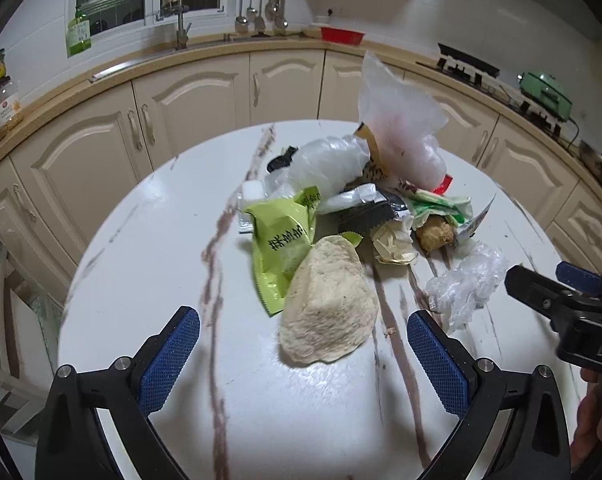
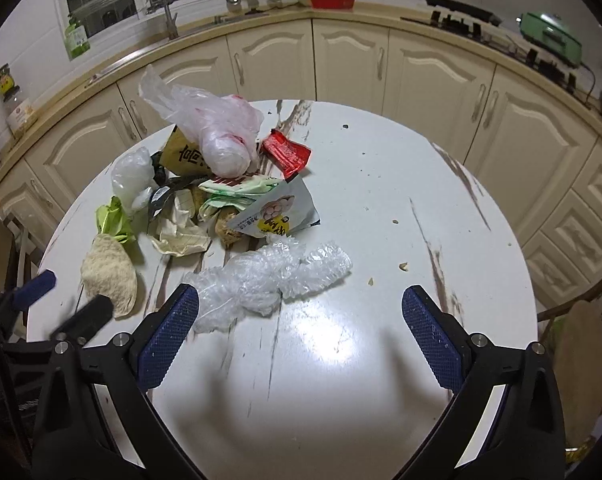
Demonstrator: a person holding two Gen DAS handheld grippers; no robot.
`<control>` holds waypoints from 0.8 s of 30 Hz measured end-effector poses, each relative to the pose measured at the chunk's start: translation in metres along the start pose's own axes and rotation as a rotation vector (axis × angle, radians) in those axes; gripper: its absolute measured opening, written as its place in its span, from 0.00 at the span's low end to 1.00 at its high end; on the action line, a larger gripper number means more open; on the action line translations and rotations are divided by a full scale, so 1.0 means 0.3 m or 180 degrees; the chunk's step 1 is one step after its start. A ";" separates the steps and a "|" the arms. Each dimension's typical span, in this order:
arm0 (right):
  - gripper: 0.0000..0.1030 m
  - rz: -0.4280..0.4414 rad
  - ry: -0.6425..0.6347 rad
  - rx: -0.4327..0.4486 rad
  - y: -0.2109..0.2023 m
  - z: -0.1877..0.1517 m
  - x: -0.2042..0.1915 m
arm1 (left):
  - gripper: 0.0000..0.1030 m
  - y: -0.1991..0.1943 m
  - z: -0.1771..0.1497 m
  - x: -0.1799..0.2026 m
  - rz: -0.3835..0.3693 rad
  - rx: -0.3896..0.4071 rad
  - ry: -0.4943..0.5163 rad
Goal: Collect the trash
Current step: 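Grasp the bubble wrap with the right tool while the left tool grasps the bread lump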
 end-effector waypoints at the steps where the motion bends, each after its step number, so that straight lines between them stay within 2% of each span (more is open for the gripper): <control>1: 0.99 0.0009 0.0011 0.0000 0.002 0.003 0.007 | 0.99 0.017 0.016 -0.003 0.0001 -0.0015 0.0004; 4: 0.99 0.0012 0.0026 -0.0011 0.007 0.011 0.020 | 0.96 0.061 0.054 -0.010 0.0042 -0.0037 0.0015; 6: 0.99 0.0029 0.0054 -0.0036 0.017 0.018 0.025 | 0.85 0.099 0.072 -0.011 0.0073 -0.0116 0.0029; 7: 0.99 0.0048 0.0073 -0.0056 0.024 0.020 0.026 | 0.75 0.115 0.081 -0.014 0.0065 -0.0176 0.0035; 10: 0.99 0.0097 0.0063 -0.0112 0.058 0.034 0.001 | 0.70 0.129 0.099 -0.015 0.0085 -0.0187 0.0088; 12: 0.95 0.0105 0.0087 -0.0186 0.096 0.043 -0.013 | 0.65 0.131 0.114 -0.018 0.0062 -0.0166 0.0090; 15: 0.77 0.0121 0.0090 -0.0272 0.139 0.051 -0.028 | 0.55 0.135 0.126 -0.028 -0.0017 -0.0141 0.0070; 16: 0.73 0.0108 0.0048 -0.0309 0.155 0.049 -0.036 | 0.48 0.136 0.129 -0.032 -0.0039 -0.0137 0.0069; 17: 0.66 0.0059 -0.0017 -0.0295 0.161 0.044 -0.046 | 0.47 0.138 0.130 -0.039 -0.0067 -0.0137 0.0061; 18: 0.63 -0.0018 -0.0120 -0.0257 0.161 0.037 -0.056 | 0.47 0.139 0.127 -0.046 -0.0098 -0.0137 0.0050; 19: 0.54 -0.0016 -0.0158 -0.0243 0.160 0.032 -0.060 | 0.46 0.139 0.125 -0.056 -0.0126 -0.0134 0.0039; 20: 0.36 0.0025 -0.0166 -0.0215 0.152 0.026 -0.057 | 0.46 0.139 0.120 -0.068 -0.0145 -0.0131 0.0028; 22: 0.28 0.0071 -0.0152 -0.0202 0.141 0.015 -0.048 | 0.46 0.133 0.100 -0.078 -0.0170 -0.0122 0.0008; 24: 0.26 0.0109 -0.0141 -0.0187 0.129 -0.002 -0.029 | 0.45 0.124 0.082 -0.092 -0.0204 -0.0112 -0.0001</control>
Point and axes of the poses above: each gripper's, at about its wrist camera, not at the fingertips, and y roughly the way its jaws point, x to its right, z to its top, the point moved 4 cm from there along y, roughly the way its jaws point, and after that the axes turned 10 degrees about -x, right-handed, at the moved point
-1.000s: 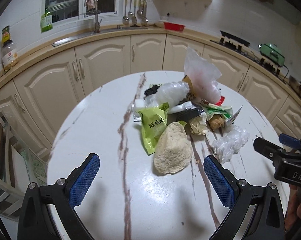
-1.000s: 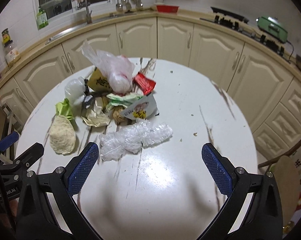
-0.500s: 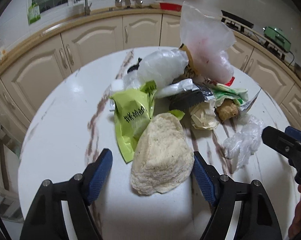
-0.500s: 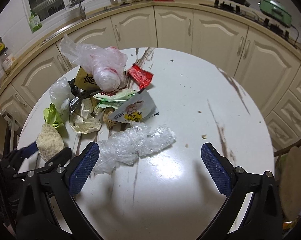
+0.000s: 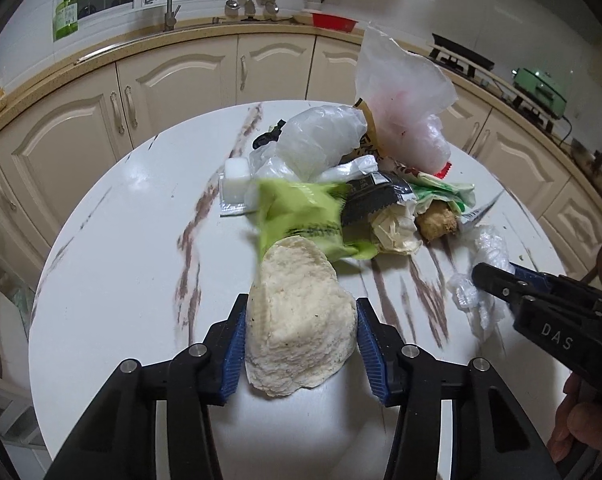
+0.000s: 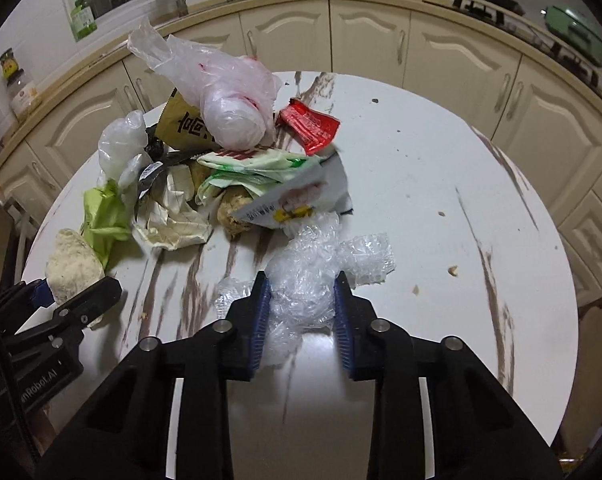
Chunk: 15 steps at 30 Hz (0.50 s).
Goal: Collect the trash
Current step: 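Grasp the bubble wrap with the right tool while the left tool grasps the bread lump, then carry both items over the blue bin and open both tools to drop them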
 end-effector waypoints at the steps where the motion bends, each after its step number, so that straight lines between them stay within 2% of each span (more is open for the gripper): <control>1: 0.26 0.0028 0.0018 0.0010 -0.009 -0.017 0.015 | 0.45 -0.006 -0.010 -0.003 -0.0007 0.0005 -0.0003; 7: 0.25 0.0166 0.0128 0.0106 -0.074 -0.081 0.077 | 0.45 -0.070 -0.075 -0.005 -0.0028 0.0073 0.0034; 15: 0.25 0.0261 0.0211 0.0319 -0.195 -0.134 0.136 | 0.45 -0.175 -0.100 0.173 -0.0086 0.0232 0.0273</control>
Point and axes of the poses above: each gripper's, at about its wrist camera, not at the fingertips, and y roughly the way its jaws point, x to its right, z to its top, the point moved 4 cm from there along y, roughly the way its jaws point, and after that the axes turned 10 degrees about -x, right-handed, at the moved point
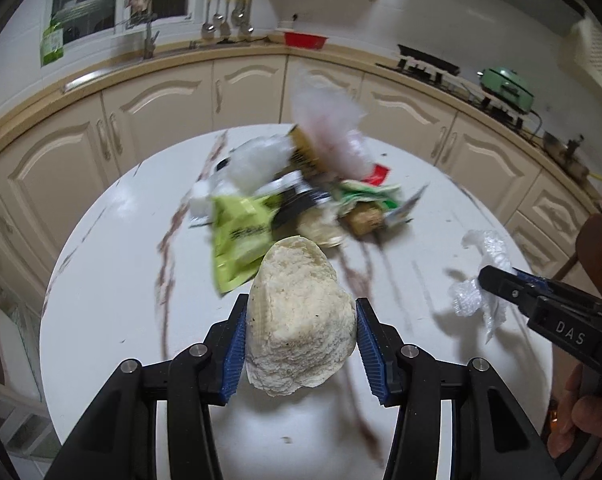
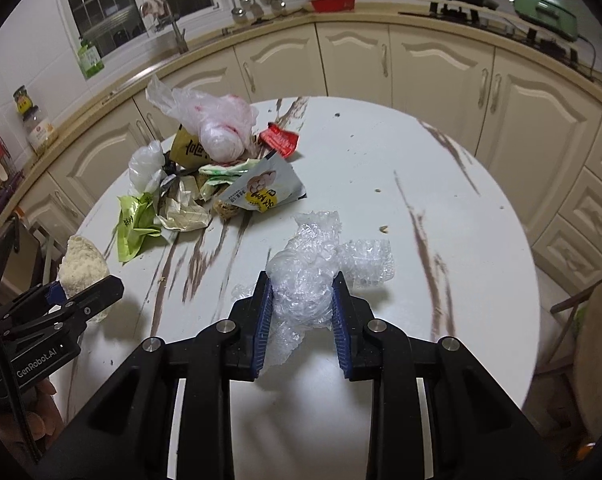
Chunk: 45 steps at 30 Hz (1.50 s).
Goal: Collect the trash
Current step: 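Carry both items over the blue bin and open both tools to drop them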
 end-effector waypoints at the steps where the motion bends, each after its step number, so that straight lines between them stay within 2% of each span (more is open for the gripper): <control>1: 0.25 0.0019 0.0019 0.0028 -0.017 -0.003 0.010 | 0.45 -0.008 0.005 0.027 -0.0007 0.0022 0.0049; 5: 0.25 0.0029 0.0115 0.0166 -0.096 -0.021 0.075 | 0.45 -0.027 0.040 0.170 -0.0113 0.0088 0.0277; 11: 0.25 -0.0144 0.0421 0.0405 -0.263 -0.089 0.291 | 0.45 0.005 0.062 0.478 -0.0434 0.0096 0.0735; 18: 0.25 -0.0532 0.0962 0.0486 -0.399 -0.227 0.616 | 0.45 0.077 0.006 0.845 -0.0853 -0.0047 0.1248; 24: 0.25 -0.0728 0.1398 0.0429 -0.432 -0.365 0.845 | 0.45 0.184 -0.079 1.100 -0.1026 -0.0272 0.1620; 28: 0.25 -0.0734 0.1656 0.0265 -0.382 -0.461 0.990 | 0.45 0.302 -0.125 1.222 -0.1043 -0.0503 0.1819; 32: 0.25 -0.0631 0.1866 0.0084 -0.293 -0.542 1.113 | 0.45 0.449 -0.154 1.328 -0.0953 -0.0735 0.1957; 38: 0.25 -0.0369 0.2247 -0.0247 -0.072 -0.648 1.261 | 0.46 0.757 -0.069 1.467 -0.0764 -0.1167 0.1989; 42: 0.26 -0.0231 0.2454 -0.0365 0.034 -0.697 1.327 | 0.47 0.913 -0.032 1.574 -0.0610 -0.1320 0.2016; 45: 0.29 -0.0142 0.2545 -0.0491 0.104 -0.728 1.365 | 0.55 0.990 -0.014 1.617 -0.0522 -0.1365 0.2012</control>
Point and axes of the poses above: each gripper's, at about its wrist camera, not at the fingertips, and y roughly the way its jaws point, x to its right, z to its top, the point moved 4 cm from there along y, roughly the way its jaws point, and after that the axes turned 10 degrees about -x, right-handed, at the moved point
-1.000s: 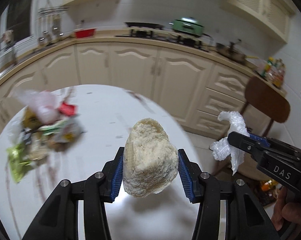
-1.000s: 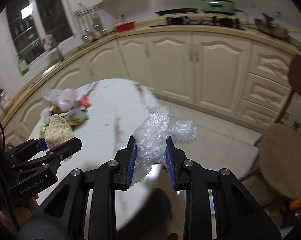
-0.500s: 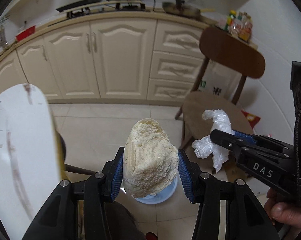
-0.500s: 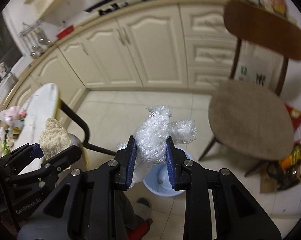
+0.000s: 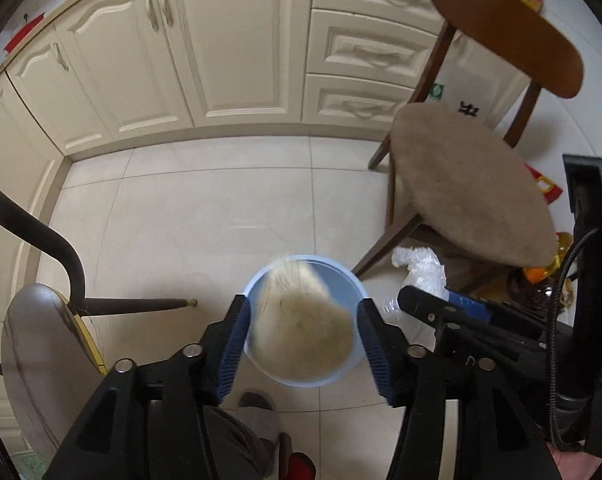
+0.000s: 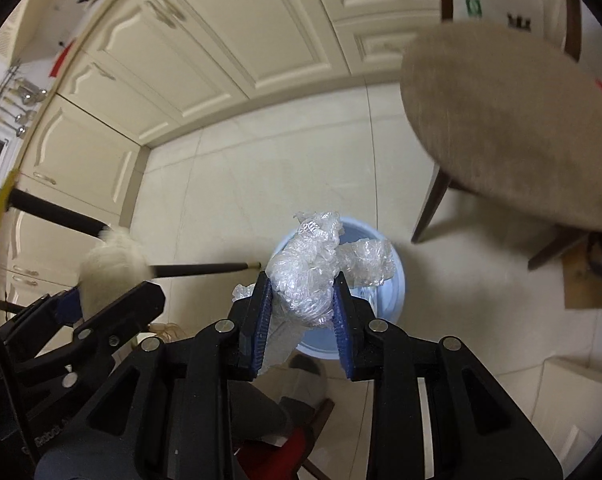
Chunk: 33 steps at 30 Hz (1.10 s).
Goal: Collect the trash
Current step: 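Carry both items over the blue bin and open both tools to drop them, then return both tools above the table toward the remaining trash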
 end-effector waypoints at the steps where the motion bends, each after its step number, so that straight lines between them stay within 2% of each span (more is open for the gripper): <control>1: 0.32 0.0014 0.0025 -0.0024 0.016 0.006 0.009 | 0.60 0.006 0.014 0.002 0.0000 0.0010 -0.0006; 3: 0.46 -0.0004 0.0109 -0.0015 0.030 0.010 0.029 | 0.68 0.010 0.031 0.005 0.0041 0.0048 -0.0021; 5: 0.71 -0.0004 0.0230 0.0000 0.038 0.014 0.056 | 0.78 0.018 0.048 0.009 0.0089 0.0058 -0.0032; 10: 0.92 -0.0008 0.0303 0.0065 0.023 0.022 0.072 | 0.81 0.006 0.000 0.008 0.0192 0.0051 -0.0095; 13: 0.94 -0.0016 0.0337 0.0101 0.003 0.022 0.065 | 0.81 -0.021 -0.034 0.015 0.0239 0.0082 -0.0114; 16: 1.00 -0.0046 0.0382 0.0157 -0.032 0.017 0.061 | 0.81 -0.105 -0.095 0.003 0.0231 0.0157 -0.0108; 20: 1.00 -0.0020 0.0394 0.0291 -0.109 0.007 0.039 | 0.81 -0.214 -0.156 -0.004 0.0171 0.0294 -0.0134; 28: 1.00 0.0171 0.0409 0.0746 -0.356 -0.030 -0.059 | 0.84 -0.500 -0.324 -0.079 -0.0009 0.0796 -0.0189; 33: 1.00 0.0330 0.0134 0.1050 -0.521 -0.073 -0.233 | 0.94 -0.693 -0.487 -0.203 0.0046 0.1185 -0.0352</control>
Point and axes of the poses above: each gripper's, at about its wrist camera, not at the fingertips, and y roughly the way its jaws point, x to its right, z to its top, the point moved 4 cm from there along y, roughly the way its jaws point, and after that the axes turned 10 degrees about -x, right-handed, at the moved point
